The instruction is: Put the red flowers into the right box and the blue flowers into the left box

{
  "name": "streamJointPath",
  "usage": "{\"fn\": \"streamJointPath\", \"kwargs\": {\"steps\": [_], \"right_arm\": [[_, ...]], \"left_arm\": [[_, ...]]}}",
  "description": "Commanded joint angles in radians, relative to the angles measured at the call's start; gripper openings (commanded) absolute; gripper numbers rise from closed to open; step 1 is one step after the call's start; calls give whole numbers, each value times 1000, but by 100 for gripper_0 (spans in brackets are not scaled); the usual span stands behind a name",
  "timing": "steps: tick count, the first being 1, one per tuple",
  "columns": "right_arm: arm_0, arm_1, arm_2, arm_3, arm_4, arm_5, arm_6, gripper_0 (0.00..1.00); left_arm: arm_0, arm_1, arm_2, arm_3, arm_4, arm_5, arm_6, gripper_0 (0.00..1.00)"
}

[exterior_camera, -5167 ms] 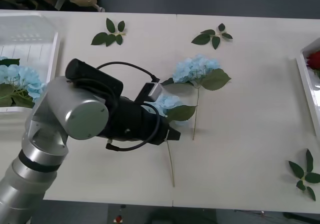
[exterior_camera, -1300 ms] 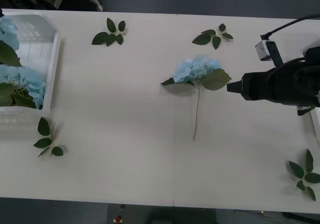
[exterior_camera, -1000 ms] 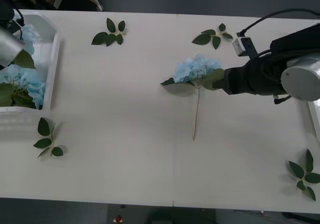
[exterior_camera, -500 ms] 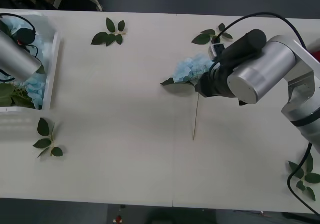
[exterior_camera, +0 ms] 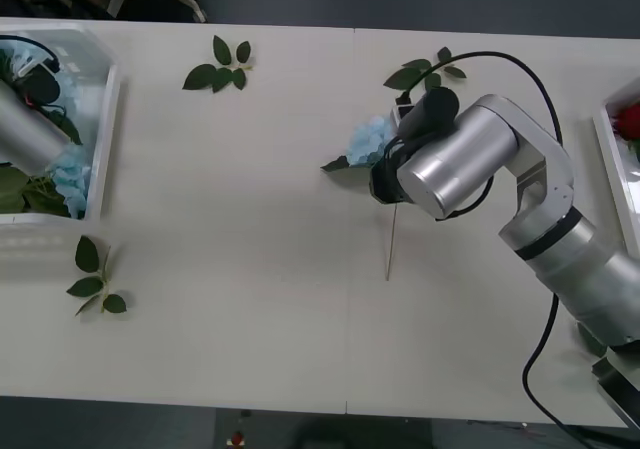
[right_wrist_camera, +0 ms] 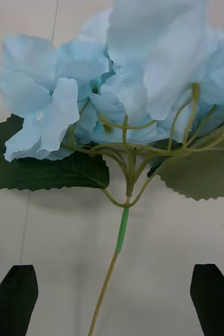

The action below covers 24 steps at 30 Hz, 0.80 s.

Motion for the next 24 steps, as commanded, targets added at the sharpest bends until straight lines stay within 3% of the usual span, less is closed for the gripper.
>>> {"fn": "streamJointPath", "kwargs": {"steps": [1, 2, 3, 5, 8, 15, 24], "right_arm": [[-45, 22, 23, 32, 21, -34, -90, 86], [-48, 22, 31, 39, 24, -43, -92, 86], [-50, 20, 43, 49, 26, -53, -93, 86], [-50, 22, 48, 64, 27, -69, -96, 86], [-50, 28, 49, 81, 26, -86, -96, 86], [-50, 37, 52, 114, 26, -116, -93, 86], [-73, 46, 52, 185, -5, -155, -83, 85]], "left_arm": [[-30, 9, 17, 29, -5, -45, 60, 1], [-30, 9, 18, 29, -5, -46, 58, 16], [-30, 9, 18, 29, -5, -48, 60, 44], [-30, 9, 18, 29, -5, -48, 58, 71], [-30, 9, 18, 29, 1, -48, 60, 85], [-29, 10, 18, 4, 95, -42, 55, 100], [-29, 138, 35, -254, 402, 188, -52, 100]]}}
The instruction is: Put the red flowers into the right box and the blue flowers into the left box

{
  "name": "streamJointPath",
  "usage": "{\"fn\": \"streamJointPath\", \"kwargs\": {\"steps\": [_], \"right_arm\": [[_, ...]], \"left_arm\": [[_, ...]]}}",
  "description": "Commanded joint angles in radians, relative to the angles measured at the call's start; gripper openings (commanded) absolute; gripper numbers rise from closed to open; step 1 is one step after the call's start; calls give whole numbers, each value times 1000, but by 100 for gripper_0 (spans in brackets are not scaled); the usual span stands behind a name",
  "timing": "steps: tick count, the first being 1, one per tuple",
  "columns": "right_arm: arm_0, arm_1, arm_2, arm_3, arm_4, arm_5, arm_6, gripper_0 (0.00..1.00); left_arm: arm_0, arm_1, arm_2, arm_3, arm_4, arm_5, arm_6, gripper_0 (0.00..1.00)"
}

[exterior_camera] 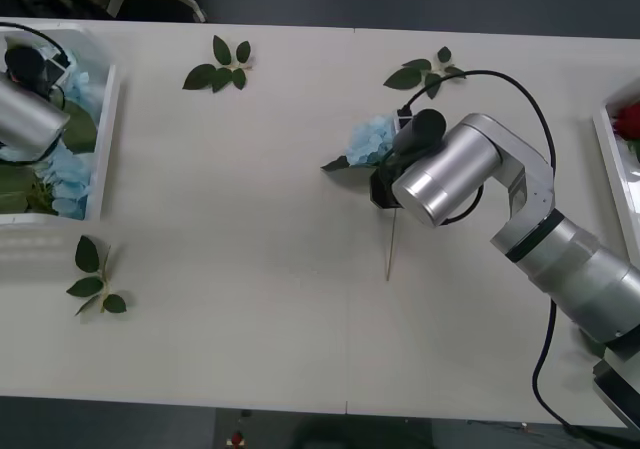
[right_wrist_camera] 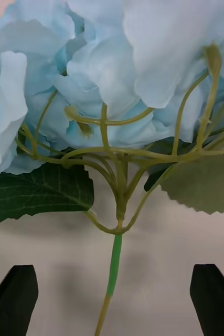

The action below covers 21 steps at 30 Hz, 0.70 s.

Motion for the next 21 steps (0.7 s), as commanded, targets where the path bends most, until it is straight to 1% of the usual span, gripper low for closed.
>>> {"fn": "streamJointPath", "kwargs": {"steps": [1, 5, 10, 12, 13, 14, 15, 16, 19, 21], "right_arm": [[-51, 47, -11, 37, -10, -12, -9, 86], [-62, 56, -11, 75, -11, -33, -3, 86], [-65, 61, -11, 93, -11, -50, 1, 86], [-65, 61, -11, 93, -11, -50, 6, 81], [-63, 61, -11, 93, -11, -50, 7, 76], [-65, 61, -11, 95, -13, -50, 7, 67], [-65, 61, -11, 95, -11, -50, 9, 63], [-63, 61, -11, 95, -11, -50, 9, 55], [-63, 61, -11, 96, -11, -50, 11, 44], [-65, 61, -11, 101, -11, -52, 11, 43]], "left_arm": [[-29, 121, 49, -176, 160, 135, -67, 100], [-29, 202, 78, -301, 281, 234, -78, 100], [-29, 321, 84, -467, 406, 316, -82, 100], [-29, 359, 89, -538, 458, 352, -82, 100], [-29, 380, 92, -587, 495, 374, -81, 100], [-29, 393, 94, -630, 527, 389, -79, 100], [-29, 394, 94, -650, 541, 395, -79, 100], [-26, 394, 94, -688, 565, 403, -75, 100], [5, 364, 98, -760, 587, 383, -64, 100], [56, 328, 126, -791, 588, 345, -59, 100]]}}
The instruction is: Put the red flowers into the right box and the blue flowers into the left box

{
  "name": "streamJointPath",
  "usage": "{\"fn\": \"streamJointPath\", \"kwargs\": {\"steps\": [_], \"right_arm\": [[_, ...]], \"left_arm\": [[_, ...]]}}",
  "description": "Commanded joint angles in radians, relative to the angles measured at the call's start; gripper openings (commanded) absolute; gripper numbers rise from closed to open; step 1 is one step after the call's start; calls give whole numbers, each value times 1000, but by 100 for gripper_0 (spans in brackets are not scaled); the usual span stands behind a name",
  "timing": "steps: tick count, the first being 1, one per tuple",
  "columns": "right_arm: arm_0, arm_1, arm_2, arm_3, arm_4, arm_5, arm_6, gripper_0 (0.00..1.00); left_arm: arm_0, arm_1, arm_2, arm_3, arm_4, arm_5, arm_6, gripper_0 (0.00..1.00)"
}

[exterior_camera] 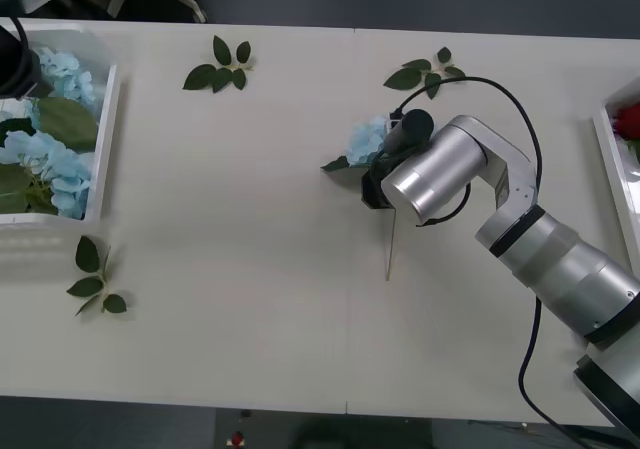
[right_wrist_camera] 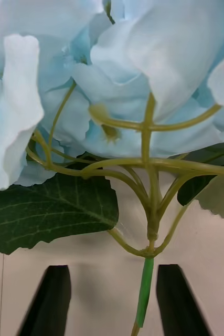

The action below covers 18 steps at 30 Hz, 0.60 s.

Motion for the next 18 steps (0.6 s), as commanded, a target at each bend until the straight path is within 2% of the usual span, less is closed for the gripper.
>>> {"fn": "streamJointPath", "kwargs": {"steps": [1, 4, 8, 11, 12, 14, 18], "right_arm": [[-29, 11, -11, -5, -3, -12, 12, 41], [-29, 11, -11, 11, -8, -28, 15, 33], [-29, 11, -11, 29, -9, -46, 19, 23], [-30, 11, -11, 35, -9, -47, 24, 16], [-30, 10, -11, 35, -8, -47, 26, 8], [-29, 7, -11, 35, -9, -46, 26, 0], [-30, -1, -11, 43, -22, -46, 33, 0]], "left_arm": [[99, -80, 71, -78, 5, -91, -7, 100], [269, -179, 155, -134, -21, -268, -13, 100], [441, -282, 193, -190, -63, -486, -30, 100], [510, -342, 206, -243, -90, -518, -57, 100], [541, -377, 218, -279, -90, -518, -88, 100], [572, -405, 226, -308, -86, -518, -119, 100], [639, -495, 236, -357, -9, -518, -154, 100]]}}
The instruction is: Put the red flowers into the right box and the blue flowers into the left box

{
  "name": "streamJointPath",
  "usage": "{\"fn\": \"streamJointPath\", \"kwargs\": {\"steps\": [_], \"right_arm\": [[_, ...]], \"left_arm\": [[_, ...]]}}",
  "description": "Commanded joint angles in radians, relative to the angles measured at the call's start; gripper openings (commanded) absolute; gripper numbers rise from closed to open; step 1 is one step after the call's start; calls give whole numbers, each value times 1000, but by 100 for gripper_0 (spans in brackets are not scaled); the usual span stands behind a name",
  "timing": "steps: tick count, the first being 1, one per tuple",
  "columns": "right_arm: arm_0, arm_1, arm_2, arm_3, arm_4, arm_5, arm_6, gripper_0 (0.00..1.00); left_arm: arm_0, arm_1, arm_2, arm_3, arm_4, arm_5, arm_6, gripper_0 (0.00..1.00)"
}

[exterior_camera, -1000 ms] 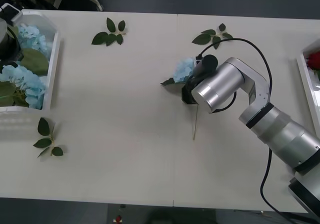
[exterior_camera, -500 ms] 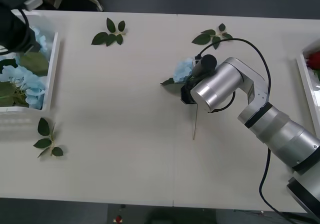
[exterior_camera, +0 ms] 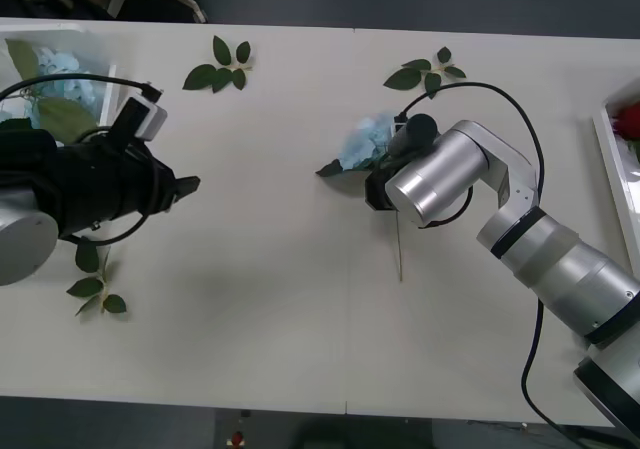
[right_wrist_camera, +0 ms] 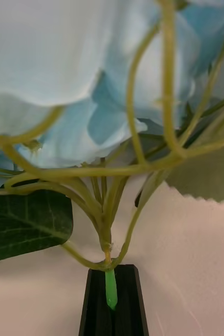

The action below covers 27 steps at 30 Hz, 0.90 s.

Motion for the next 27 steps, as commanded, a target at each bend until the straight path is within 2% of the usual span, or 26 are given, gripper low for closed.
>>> {"fn": "streamJointPath", "kwargs": {"steps": [1, 7, 12, 16, 22, 27], "right_arm": [[-29, -4, -11, -5, -22, -5, 35, 0], [-29, -19, -11, -8, -43, -6, 58, 0], [-27, -70, -20, -79, -103, -9, 89, 0], [-12, -151, -22, -168, -187, -28, 129, 0], [111, -306, -112, -373, -385, -112, 218, 0], [235, -389, -229, -508, -528, -158, 308, 0]], "left_arm": [[32, -82, 22, -76, 83, -10, -72, 100], [67, -205, 63, -79, 213, 33, -310, 100], [72, -295, 220, -78, 400, 229, -536, 100], [58, -307, 278, -76, 506, 321, -609, 100], [21, -337, 263, 17, 672, 326, -666, 100], [6, -406, 240, 95, 687, 315, -789, 100]]}}
